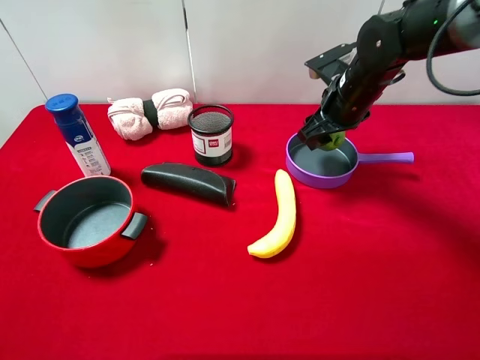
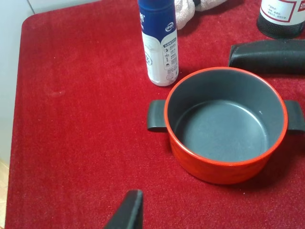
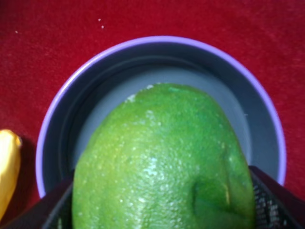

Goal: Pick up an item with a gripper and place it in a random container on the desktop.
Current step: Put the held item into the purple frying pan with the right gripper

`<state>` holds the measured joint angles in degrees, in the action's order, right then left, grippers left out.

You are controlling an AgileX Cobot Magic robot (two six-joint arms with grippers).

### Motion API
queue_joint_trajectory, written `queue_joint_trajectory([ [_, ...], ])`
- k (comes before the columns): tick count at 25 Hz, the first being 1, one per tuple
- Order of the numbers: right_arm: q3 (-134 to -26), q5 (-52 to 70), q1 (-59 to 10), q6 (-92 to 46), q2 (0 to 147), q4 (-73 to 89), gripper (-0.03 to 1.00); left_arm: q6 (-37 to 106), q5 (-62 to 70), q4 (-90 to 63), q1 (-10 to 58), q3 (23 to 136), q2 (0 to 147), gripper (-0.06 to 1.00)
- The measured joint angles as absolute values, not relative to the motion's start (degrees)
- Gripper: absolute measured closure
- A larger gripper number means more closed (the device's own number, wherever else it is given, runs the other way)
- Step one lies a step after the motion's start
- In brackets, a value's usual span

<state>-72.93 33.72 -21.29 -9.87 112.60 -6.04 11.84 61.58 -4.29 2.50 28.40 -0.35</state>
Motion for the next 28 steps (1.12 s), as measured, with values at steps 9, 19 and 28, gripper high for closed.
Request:
queue_joint_trajectory([
  [9,-73.0,31.9,-21.3,-9.9,116.1,-5.8,0.49,11.8,61.6,-4.3,2.5,28.4,-0.4,-0.04],
  [19,-73.0,31.7,-21.3,-9.9,117.2,-6.0,0.49,11.8,61.6,-4.3,2.5,28.4,-0.4,-0.04],
  [28,-73.0,31.8,-21.3,-9.9,117.2,-6.0,0.49,11.8,61.6,-4.3,2.5,28.4,-0.4,-0.04],
])
